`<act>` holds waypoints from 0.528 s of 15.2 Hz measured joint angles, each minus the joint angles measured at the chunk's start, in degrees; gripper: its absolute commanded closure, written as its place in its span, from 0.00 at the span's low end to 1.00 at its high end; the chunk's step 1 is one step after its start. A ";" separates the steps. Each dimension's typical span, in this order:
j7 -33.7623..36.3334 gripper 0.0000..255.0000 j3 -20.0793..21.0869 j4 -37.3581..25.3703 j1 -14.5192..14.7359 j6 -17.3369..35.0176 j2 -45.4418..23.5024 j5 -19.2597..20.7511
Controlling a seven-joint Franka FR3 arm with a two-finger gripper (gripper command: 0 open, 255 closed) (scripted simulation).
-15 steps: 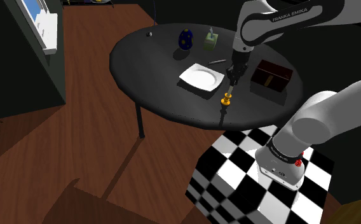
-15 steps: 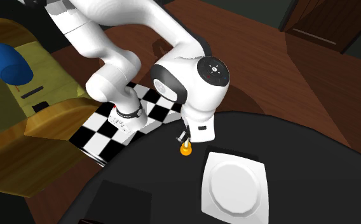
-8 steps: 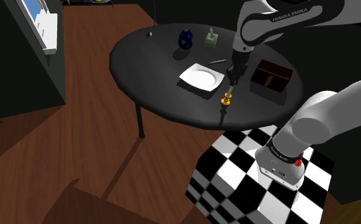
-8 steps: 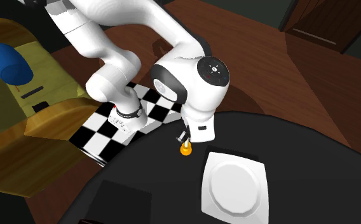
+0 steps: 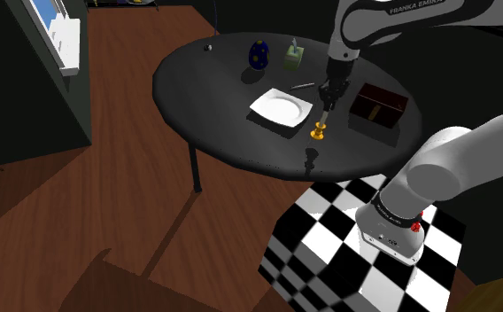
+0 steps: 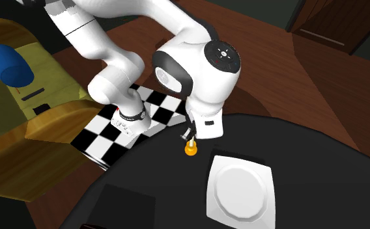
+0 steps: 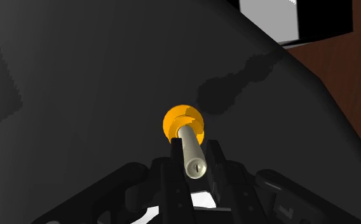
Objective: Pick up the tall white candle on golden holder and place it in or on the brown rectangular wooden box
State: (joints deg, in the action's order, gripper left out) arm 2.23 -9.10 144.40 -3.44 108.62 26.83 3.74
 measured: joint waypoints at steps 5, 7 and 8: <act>0.08 1.00 0.28 -2.70 0.01 -4.18 1.48 -0.07; 0.15 1.00 0.42 -4.11 0.07 -5.81 1.70 -0.17; 0.09 1.00 0.42 -4.62 0.02 -6.68 2.07 -0.12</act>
State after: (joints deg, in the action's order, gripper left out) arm 2.33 -8.68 139.79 -3.42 101.94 28.90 3.63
